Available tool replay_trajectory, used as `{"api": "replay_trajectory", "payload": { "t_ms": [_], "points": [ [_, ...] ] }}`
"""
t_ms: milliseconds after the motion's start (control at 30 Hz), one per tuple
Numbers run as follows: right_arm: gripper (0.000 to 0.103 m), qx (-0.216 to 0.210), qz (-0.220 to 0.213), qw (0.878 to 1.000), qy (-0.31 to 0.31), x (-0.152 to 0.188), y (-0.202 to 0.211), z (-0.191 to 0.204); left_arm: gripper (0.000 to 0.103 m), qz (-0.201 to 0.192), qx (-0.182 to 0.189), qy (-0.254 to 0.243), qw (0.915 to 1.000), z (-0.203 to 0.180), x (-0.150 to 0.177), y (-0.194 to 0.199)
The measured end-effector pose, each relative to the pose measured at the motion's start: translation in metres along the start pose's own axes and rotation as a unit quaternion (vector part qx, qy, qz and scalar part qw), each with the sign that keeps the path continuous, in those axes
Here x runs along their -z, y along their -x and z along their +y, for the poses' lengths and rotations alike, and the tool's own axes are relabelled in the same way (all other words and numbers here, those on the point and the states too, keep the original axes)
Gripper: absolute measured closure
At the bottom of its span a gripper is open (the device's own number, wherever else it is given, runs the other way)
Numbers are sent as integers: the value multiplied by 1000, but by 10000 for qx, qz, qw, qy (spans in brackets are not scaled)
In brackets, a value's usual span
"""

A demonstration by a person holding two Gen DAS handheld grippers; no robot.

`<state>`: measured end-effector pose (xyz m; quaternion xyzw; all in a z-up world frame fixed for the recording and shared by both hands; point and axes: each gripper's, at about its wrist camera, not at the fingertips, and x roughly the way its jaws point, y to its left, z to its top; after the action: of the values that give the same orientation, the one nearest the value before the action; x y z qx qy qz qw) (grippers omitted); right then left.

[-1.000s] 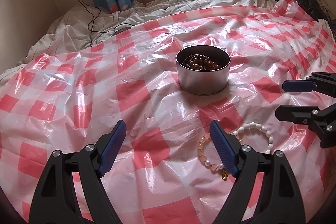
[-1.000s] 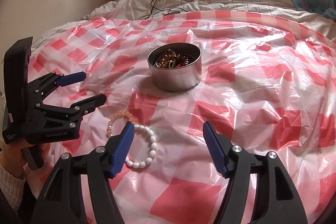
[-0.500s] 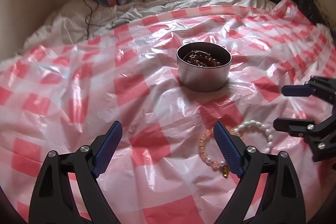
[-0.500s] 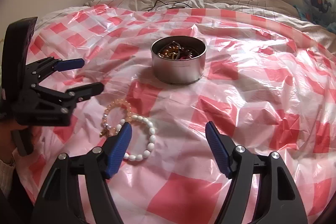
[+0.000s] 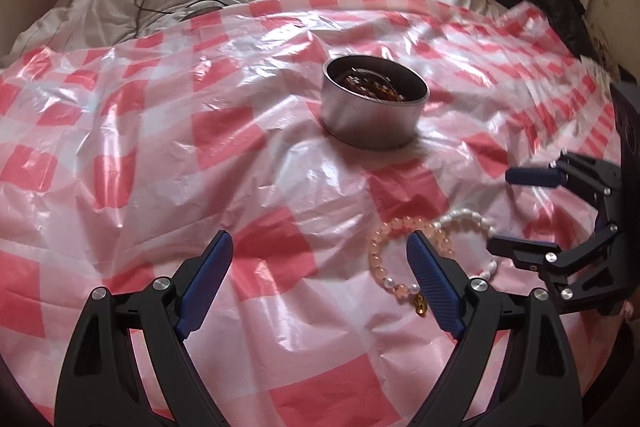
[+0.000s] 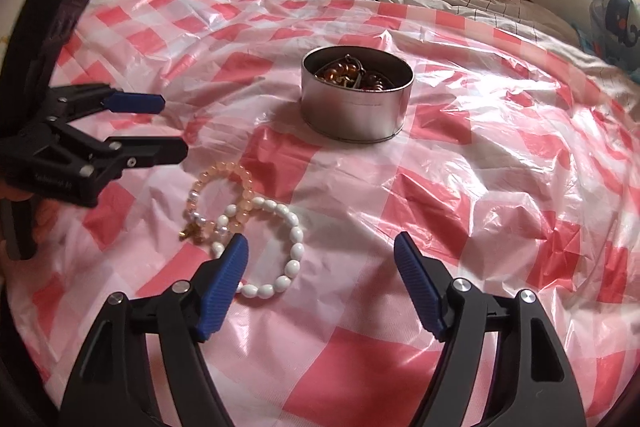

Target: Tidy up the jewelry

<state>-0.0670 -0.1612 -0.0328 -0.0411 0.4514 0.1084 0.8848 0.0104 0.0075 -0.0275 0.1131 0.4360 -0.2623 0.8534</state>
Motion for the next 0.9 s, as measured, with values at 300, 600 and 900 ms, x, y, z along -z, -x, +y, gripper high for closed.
{"api": "replay_trajectory", "payload": {
  "t_ms": [300,600,900],
  "points": [
    [28,1455,-48,9893,58,0,1,-21,17,202,-1120,-1044,9880,-31,10,-21],
    [28,-151,-191,9985,-500,-5,13,-30,17,-457,183,-282,9984,-14,-4,13],
    [27,908,181,9949,-406,3,2,-35,17,336,-563,-728,9952,-27,10,-24]
  ]
}}
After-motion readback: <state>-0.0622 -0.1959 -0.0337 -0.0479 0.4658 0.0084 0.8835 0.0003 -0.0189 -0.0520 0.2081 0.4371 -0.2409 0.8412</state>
